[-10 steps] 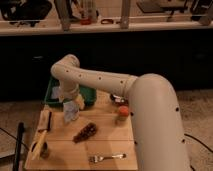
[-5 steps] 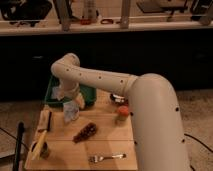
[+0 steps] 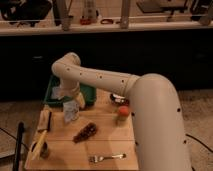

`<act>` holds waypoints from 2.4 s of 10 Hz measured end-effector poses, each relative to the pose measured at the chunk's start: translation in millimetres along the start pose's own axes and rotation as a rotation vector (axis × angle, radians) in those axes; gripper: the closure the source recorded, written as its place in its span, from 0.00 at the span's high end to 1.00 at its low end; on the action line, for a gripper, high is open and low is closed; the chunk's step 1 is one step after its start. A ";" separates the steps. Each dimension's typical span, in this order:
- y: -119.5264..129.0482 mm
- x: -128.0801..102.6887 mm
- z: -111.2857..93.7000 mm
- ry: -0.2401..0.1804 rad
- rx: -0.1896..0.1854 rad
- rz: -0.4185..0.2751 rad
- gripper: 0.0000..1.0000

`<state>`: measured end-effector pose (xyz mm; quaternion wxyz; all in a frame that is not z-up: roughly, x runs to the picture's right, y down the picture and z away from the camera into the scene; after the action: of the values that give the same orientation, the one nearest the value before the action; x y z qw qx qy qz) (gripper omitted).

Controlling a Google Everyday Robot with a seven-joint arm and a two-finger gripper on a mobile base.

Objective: Place towel in paper cup

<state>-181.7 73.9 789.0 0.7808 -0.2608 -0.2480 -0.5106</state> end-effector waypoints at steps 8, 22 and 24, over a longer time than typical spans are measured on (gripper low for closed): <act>-2.8 1.7 -0.5 0.016 -0.009 0.010 0.80; -3.6 1.0 -0.3 0.015 -0.009 0.008 0.80; -3.5 1.0 -0.3 0.015 -0.010 0.009 0.80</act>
<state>-184.6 71.9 790.0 0.7836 -0.2617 -0.2386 -0.5104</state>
